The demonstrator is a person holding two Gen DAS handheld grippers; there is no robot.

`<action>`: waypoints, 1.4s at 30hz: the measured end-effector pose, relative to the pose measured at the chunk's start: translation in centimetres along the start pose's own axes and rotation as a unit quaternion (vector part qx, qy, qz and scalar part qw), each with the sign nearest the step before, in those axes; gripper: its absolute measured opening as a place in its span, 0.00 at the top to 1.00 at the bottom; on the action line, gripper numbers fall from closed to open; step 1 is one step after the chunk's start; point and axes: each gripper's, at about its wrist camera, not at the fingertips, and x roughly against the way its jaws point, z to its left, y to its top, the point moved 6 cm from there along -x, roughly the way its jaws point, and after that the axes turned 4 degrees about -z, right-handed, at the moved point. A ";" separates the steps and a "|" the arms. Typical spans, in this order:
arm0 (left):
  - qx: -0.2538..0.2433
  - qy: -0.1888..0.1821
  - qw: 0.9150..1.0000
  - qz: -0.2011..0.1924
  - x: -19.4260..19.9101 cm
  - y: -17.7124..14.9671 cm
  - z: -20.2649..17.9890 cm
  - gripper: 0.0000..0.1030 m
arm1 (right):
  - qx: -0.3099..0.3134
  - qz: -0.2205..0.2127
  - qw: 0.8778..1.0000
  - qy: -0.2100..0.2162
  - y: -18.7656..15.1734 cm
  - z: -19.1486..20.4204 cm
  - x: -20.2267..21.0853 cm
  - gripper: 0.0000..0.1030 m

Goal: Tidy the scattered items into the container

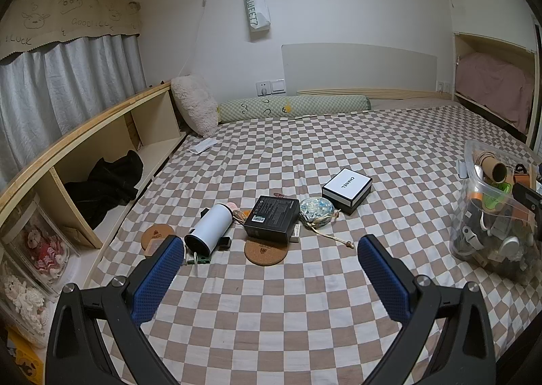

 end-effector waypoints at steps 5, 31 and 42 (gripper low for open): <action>0.002 -0.003 1.000 -0.005 0.1 0.1 0.0 0.00 | 0.003 -0.006 1.000 0.009 0.1 0.3 0.3 0.00; 0.086 -0.004 0.995 -0.057 5.3 1.9 4.4 0.00 | -0.005 -0.031 0.998 0.053 1.5 1.6 4.3 0.00; 0.084 0.013 0.993 -0.082 7.9 4.5 8.1 0.00 | -0.025 -0.052 0.993 0.099 5.9 1.9 5.3 0.00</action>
